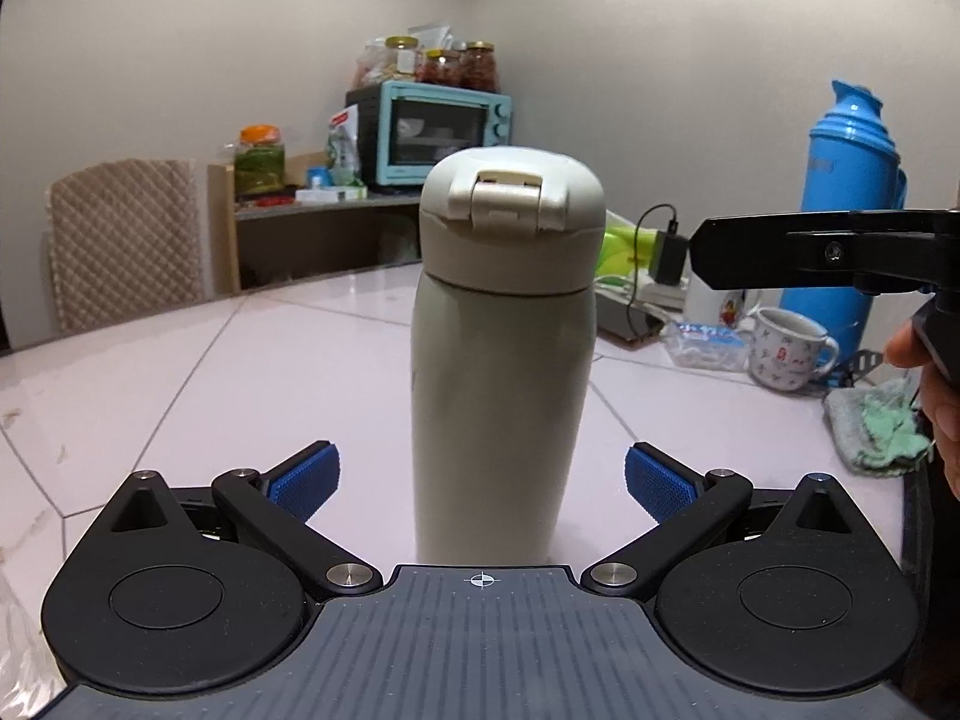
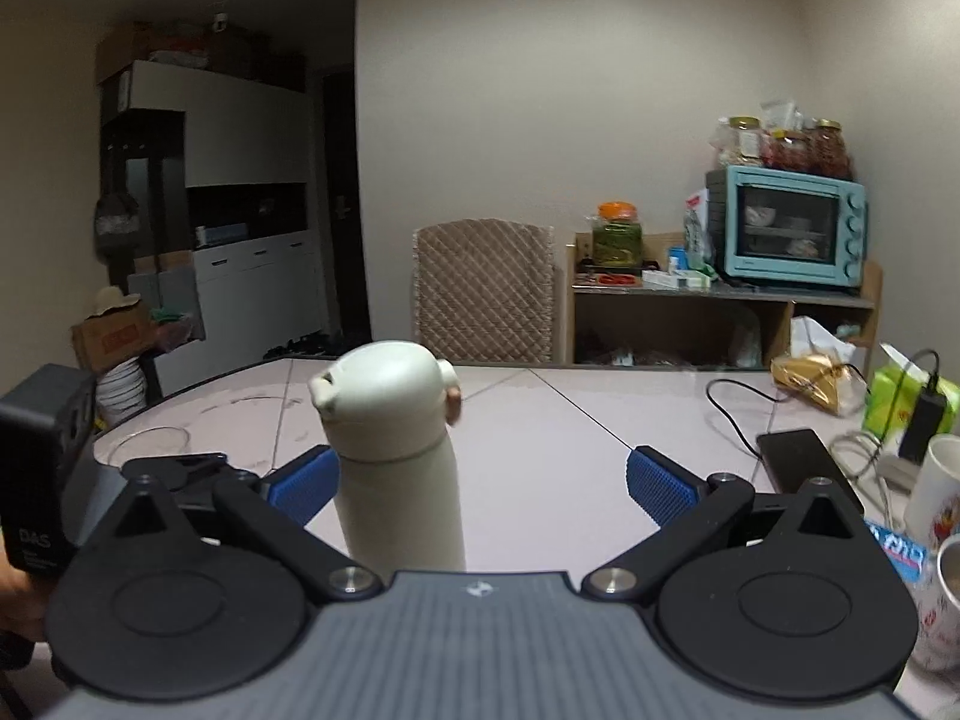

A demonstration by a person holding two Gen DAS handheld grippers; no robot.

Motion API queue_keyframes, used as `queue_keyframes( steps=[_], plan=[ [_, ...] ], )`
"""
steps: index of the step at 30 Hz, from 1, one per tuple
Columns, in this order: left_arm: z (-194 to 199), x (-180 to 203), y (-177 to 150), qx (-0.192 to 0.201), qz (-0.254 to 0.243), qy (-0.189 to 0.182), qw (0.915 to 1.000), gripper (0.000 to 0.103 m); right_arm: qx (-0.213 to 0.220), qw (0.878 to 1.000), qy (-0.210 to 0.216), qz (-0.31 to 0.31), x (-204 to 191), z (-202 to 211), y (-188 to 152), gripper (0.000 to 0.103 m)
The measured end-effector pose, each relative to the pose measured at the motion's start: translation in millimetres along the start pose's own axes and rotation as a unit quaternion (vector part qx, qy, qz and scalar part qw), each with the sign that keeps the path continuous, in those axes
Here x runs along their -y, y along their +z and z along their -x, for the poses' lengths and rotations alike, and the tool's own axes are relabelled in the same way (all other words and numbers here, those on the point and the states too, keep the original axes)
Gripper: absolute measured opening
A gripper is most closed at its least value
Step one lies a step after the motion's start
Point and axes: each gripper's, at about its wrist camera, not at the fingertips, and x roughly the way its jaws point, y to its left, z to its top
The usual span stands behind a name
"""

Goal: Unscrew bottle cap and pour
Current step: 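Close the left gripper around the cream bottle body while the right tool approaches its cap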

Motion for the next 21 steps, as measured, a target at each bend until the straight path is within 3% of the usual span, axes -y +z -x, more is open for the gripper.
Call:
queue_keyframes(
  steps=[3, 16, 21],
  plan=[
    [-1, 2, 5, -0.006, -0.008, 0.009, 0.9999, 0.103, 0.025, 0.999, 0.03, 0.017, 3, 8, 6, 0.103],
    [-4, 13, 10, 0.003, -0.046, -0.019, 0.9988, 0.103, 0.006, 0.998, 0.042, 0.036, 3, 12, 21, 0.103],
    [-11, 9, 8, 0.0, -0.035, -0.024, 0.9991, 0.103, -0.006, 0.998, 0.062, 0.033, 0, 4, 20, 0.103]
  ],
)
